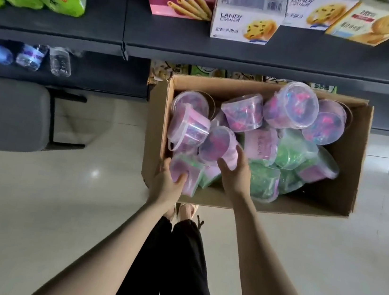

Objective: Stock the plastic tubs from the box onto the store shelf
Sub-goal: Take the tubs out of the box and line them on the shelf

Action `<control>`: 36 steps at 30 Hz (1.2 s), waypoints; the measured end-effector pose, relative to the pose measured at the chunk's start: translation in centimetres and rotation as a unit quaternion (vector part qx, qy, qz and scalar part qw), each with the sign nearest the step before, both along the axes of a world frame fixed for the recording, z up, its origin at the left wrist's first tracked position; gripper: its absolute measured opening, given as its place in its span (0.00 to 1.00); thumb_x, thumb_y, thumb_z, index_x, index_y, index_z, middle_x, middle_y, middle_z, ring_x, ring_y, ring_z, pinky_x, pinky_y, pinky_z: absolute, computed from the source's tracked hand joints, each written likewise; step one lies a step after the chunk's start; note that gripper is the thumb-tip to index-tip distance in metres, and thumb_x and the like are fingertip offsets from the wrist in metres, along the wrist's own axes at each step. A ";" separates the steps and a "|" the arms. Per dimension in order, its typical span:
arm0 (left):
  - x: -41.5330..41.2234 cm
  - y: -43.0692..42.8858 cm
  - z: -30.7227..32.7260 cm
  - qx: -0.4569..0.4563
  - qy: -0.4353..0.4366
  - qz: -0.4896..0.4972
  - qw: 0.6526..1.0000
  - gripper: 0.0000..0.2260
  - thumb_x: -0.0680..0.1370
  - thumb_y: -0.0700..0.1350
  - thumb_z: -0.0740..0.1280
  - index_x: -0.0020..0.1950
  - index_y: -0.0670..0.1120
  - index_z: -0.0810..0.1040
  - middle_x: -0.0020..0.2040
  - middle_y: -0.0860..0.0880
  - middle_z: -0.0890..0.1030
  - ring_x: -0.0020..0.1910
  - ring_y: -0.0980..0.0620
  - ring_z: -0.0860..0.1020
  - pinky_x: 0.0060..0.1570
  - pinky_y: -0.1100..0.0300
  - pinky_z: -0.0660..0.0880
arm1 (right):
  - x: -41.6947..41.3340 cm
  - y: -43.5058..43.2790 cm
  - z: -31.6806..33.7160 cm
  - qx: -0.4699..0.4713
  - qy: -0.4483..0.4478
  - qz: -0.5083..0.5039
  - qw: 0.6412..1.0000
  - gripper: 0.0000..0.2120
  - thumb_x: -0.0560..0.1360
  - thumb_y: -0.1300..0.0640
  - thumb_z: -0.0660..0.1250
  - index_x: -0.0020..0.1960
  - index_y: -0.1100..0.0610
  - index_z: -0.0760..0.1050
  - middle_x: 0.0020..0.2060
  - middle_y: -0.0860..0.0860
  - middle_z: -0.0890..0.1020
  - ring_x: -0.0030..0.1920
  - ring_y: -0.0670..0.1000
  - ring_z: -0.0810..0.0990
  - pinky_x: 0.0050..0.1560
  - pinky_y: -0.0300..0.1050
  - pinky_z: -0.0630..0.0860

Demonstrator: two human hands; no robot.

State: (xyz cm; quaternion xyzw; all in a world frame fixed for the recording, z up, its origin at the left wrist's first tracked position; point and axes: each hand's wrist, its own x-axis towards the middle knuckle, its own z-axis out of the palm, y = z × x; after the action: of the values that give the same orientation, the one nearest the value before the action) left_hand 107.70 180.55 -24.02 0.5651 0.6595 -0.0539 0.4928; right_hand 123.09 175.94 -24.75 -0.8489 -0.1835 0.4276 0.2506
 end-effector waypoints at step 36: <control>3.9 7.0 -3.5 0.181 -0.084 0.022 0.980 0.15 0.79 0.50 0.62 0.61 0.42 0.73 0.54 0.44 0.80 0.52 0.46 0.78 0.49 0.55 0.76 | 2.6 -0.2 -4.2 -0.040 0.125 -0.111 0.985 0.29 0.56 0.32 0.74 0.42 0.55 0.74 0.41 0.53 0.80 0.44 0.54 0.80 0.48 0.55 0.80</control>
State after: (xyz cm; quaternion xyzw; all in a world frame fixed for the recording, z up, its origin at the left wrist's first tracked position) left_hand 111.62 187.52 -27.55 0.6332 0.6265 0.1247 0.4371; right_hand 125.69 175.76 -29.00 -0.8134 -0.0381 0.5067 0.2832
